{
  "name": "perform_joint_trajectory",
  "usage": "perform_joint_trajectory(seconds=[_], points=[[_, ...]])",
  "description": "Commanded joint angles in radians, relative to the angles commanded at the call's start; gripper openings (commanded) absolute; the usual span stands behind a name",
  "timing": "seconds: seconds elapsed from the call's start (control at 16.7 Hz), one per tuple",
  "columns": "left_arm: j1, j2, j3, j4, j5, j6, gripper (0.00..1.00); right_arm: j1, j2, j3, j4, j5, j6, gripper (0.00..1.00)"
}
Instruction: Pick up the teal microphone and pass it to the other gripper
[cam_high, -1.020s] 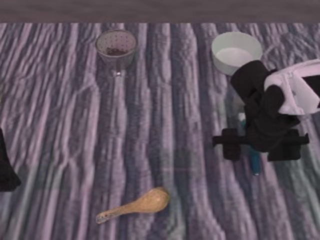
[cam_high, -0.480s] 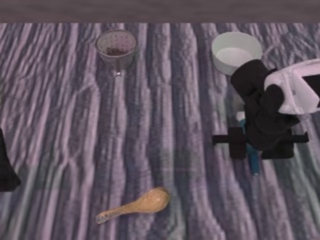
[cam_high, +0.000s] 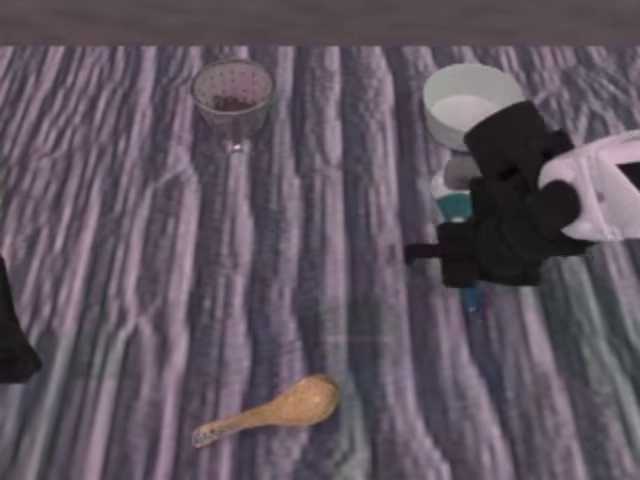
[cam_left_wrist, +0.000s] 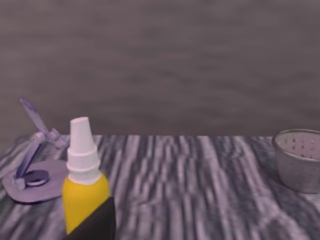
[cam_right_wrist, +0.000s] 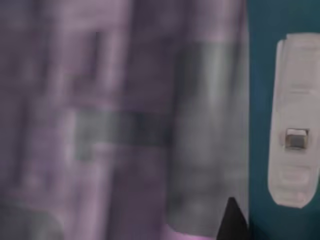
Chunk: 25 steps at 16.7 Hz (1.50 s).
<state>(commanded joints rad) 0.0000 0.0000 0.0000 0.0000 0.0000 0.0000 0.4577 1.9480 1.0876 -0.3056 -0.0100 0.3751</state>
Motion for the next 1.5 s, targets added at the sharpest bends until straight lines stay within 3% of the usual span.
perform_joint_trajectory(seconds=[0.54,0.84,1.32,1.5], points=[[0.000,0.000,0.000,0.000,0.000,0.000,1.00,-0.001,-0.189,-0.228,0.838,-0.210,-0.235,0.00],[0.000,0.000,0.000,0.000,0.000,0.000,1.00,-0.007,-0.306,-0.320,1.125,-0.295,-0.338,0.00],[0.000,0.000,0.000,0.000,0.000,0.000,1.00,-0.003,-0.333,-0.334,1.174,-0.306,-0.355,0.00],[0.000,0.000,0.000,0.000,0.000,0.000,1.00,0.049,-0.330,-0.345,1.228,-0.254,-0.350,0.00]])
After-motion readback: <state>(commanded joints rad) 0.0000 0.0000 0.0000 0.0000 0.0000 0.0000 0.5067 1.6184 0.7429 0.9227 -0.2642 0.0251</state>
